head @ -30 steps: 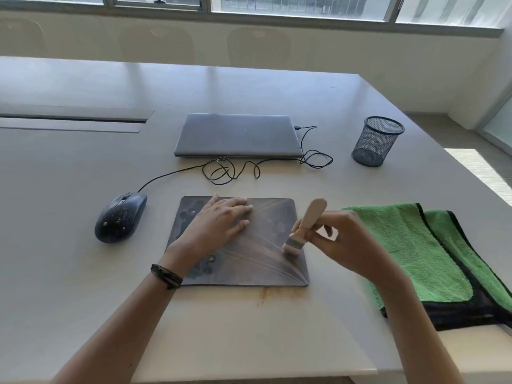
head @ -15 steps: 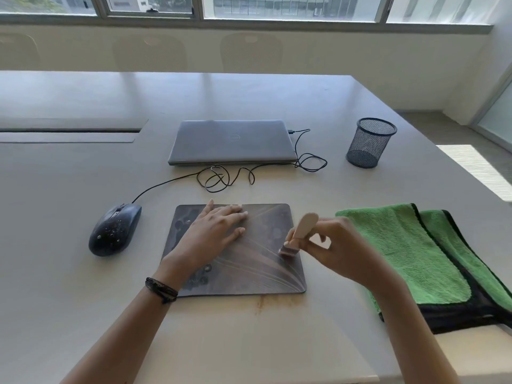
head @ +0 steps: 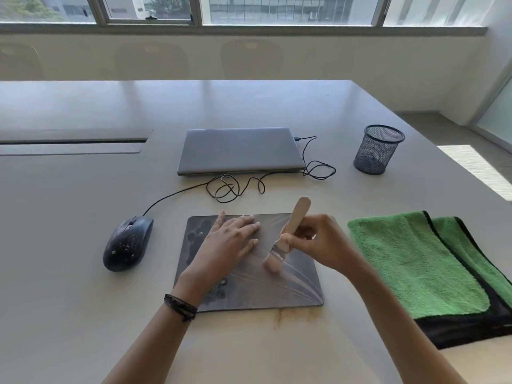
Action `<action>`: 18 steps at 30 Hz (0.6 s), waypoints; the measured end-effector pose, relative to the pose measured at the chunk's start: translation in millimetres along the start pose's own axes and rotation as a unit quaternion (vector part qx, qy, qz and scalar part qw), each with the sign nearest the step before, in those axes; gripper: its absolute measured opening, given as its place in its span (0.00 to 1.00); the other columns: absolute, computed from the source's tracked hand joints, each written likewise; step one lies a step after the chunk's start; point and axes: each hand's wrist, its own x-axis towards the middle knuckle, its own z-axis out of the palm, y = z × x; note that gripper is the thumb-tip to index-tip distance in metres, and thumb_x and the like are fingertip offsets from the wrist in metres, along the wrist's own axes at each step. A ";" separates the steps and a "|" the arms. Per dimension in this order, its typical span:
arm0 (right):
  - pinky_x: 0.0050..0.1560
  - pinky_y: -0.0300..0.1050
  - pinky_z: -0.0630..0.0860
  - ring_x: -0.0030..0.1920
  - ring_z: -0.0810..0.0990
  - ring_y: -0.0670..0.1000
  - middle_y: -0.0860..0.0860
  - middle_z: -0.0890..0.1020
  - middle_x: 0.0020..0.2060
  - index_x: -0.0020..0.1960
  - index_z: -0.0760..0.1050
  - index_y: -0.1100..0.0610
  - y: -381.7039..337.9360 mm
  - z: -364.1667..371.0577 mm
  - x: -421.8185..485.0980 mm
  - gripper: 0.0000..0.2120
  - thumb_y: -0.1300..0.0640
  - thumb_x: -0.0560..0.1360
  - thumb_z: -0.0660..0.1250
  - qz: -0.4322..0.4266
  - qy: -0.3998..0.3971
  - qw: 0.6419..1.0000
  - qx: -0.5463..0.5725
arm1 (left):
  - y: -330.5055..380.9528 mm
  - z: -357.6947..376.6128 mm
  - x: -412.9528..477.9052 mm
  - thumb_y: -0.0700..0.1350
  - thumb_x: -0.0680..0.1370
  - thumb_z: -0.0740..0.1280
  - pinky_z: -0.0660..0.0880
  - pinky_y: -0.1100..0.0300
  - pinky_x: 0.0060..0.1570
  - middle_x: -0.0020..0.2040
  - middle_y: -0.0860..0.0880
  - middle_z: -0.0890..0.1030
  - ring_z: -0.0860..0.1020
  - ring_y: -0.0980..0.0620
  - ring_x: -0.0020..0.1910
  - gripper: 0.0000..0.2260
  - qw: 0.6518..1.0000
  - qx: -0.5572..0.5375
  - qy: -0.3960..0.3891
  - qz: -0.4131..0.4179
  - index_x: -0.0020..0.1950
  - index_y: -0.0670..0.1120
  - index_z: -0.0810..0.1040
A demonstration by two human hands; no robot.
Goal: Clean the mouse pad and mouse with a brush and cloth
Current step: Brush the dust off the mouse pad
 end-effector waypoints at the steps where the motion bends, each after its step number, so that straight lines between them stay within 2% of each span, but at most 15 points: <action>1: 0.32 0.29 0.69 0.28 0.75 0.38 0.47 0.81 0.28 0.38 0.83 0.59 3.3 -0.8 2.1 0.03 0.60 0.68 0.74 0.013 0.038 0.999 -0.030 | -0.6 0.1 0.5 0.52 0.81 0.54 0.39 0.55 0.74 0.74 0.54 0.62 0.61 0.56 0.73 0.20 1.000 -0.001 -0.001 0.000 0.73 0.53 0.62; 5: 0.31 0.23 0.67 0.26 0.74 0.31 0.44 0.78 0.26 0.38 0.83 0.60 11.0 -15.0 9.8 0.03 0.61 0.68 0.73 0.042 0.182 0.979 -0.086 | -1.8 1.4 1.6 0.52 0.81 0.54 0.38 0.55 0.73 0.74 0.54 0.63 0.61 0.56 0.72 0.20 1.000 -0.005 0.002 0.002 0.73 0.53 0.62; 7: 0.32 0.21 0.66 0.28 0.75 0.30 0.44 0.78 0.26 0.39 0.83 0.60 10.4 -17.5 11.3 0.02 0.61 0.69 0.72 0.033 0.209 0.973 -0.086 | -2.1 2.0 1.6 0.52 0.81 0.55 0.39 0.54 0.73 0.74 0.54 0.63 0.61 0.56 0.72 0.20 1.000 -0.007 0.003 0.001 0.73 0.53 0.63; 8: 0.31 0.21 0.66 0.28 0.76 0.32 0.45 0.79 0.27 0.40 0.83 0.60 9.1 -16.0 11.5 0.02 0.61 0.69 0.72 0.032 0.197 0.977 -0.078 | -2.3 2.2 1.6 0.52 0.81 0.55 0.39 0.54 0.73 0.74 0.54 0.63 0.61 0.56 0.72 0.20 1.000 -0.007 0.002 0.000 0.73 0.53 0.62; 11: 0.33 0.25 0.72 0.31 0.79 0.36 0.48 0.83 0.31 0.42 0.83 0.58 4.3 -4.7 10.2 0.03 0.59 0.69 0.73 0.050 0.098 0.994 -0.014 | -2.4 2.2 1.3 0.53 0.81 0.54 0.39 0.54 0.74 0.74 0.54 0.62 0.60 0.57 0.73 0.20 1.000 -0.009 -0.001 -0.002 0.73 0.53 0.62; 13: 0.33 0.25 0.72 0.31 0.80 0.37 0.48 0.83 0.31 0.41 0.83 0.58 5.2 -0.8 11.6 0.02 0.59 0.69 0.73 0.053 0.082 0.995 -0.015 | -2.3 1.7 1.1 0.53 0.81 0.54 0.39 0.53 0.74 0.74 0.54 0.62 0.61 0.57 0.73 0.20 1.000 -0.010 -0.002 -0.003 0.73 0.53 0.62; 15: 0.33 0.30 0.72 0.31 0.79 0.42 0.50 0.82 0.30 0.39 0.82 0.59 8.8 -4.4 14.7 0.03 0.59 0.69 0.73 0.058 0.125 0.988 -0.064 | -2.1 0.8 0.8 0.53 0.81 0.54 0.39 0.52 0.75 0.74 0.54 0.62 0.61 0.57 0.73 0.20 1.000 -0.010 -0.003 -0.003 0.73 0.53 0.62; 17: 0.38 0.42 0.74 0.34 0.81 0.51 0.55 0.83 0.31 0.39 0.82 0.61 14.0 -11.9 16.8 0.05 0.59 0.69 0.72 0.073 0.174 0.976 -0.112 | -1.7 0.4 0.6 0.53 0.81 0.54 0.39 0.52 0.75 0.74 0.54 0.62 0.61 0.57 0.73 0.20 1.000 -0.010 -0.006 -0.003 0.73 0.53 0.62; 18: 0.38 0.44 0.74 0.35 0.82 0.54 0.57 0.84 0.32 0.39 0.82 0.62 16.6 -15.9 17.2 0.06 0.59 0.69 0.72 0.077 0.198 0.968 -0.130 | -1.6 0.4 0.9 0.53 0.81 0.54 0.39 0.52 0.75 0.74 0.54 0.62 0.60 0.56 0.73 0.20 1.000 -0.009 -0.007 -0.004 0.73 0.53 0.62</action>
